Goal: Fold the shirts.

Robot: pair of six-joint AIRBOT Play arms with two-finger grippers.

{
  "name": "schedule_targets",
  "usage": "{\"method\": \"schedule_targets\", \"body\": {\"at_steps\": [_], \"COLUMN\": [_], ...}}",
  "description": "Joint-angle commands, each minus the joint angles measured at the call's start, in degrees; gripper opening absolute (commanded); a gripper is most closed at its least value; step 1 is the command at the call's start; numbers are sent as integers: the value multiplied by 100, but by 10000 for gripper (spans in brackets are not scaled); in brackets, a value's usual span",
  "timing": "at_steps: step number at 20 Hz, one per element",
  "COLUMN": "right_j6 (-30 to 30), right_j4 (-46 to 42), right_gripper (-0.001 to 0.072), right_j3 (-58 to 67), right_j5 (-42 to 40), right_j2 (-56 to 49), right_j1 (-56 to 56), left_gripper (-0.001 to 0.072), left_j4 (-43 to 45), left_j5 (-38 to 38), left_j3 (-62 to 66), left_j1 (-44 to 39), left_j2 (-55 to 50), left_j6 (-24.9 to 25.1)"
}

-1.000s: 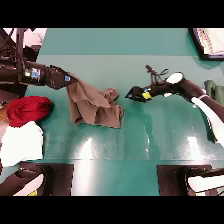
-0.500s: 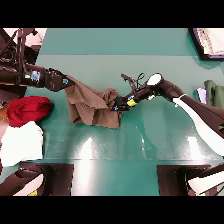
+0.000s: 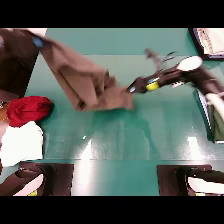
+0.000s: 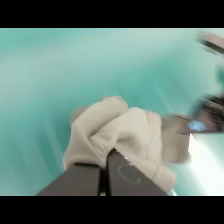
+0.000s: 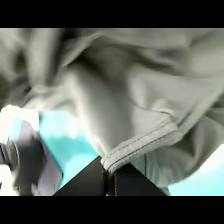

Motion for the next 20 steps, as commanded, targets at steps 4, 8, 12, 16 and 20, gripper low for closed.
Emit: {"method": "schedule_targets", "body": {"at_steps": [4, 8, 12, 16, 20], "right_j6": [46, 118, 417, 811, 859], "right_j4": [7, 13, 9, -2, -1054], "right_gripper": [23, 23, 23, 23, 24], "right_j3": [4, 4, 4, -7, -15], "right_j5": [-98, -44, 317, 1394, 1620], "right_j2": [2577, 3598, 4179, 3685, 2623], "right_j1": [-1958, -2999, -4076, -4435, -3362], "left_gripper": [26, 26, 26, 25, 26], "left_j4": [518, -315, -1005, -894, -876], "left_j5": [-216, -730, -1220, -1692, -457], "left_j3": [1880, 1880, 1812, 184, -2796], "left_j1": [0, 0, 0, 0, 0], "left_j2": [11, 11, 9, 7, 7], "left_j6": [-839, -979, -977, -968, -776]}}
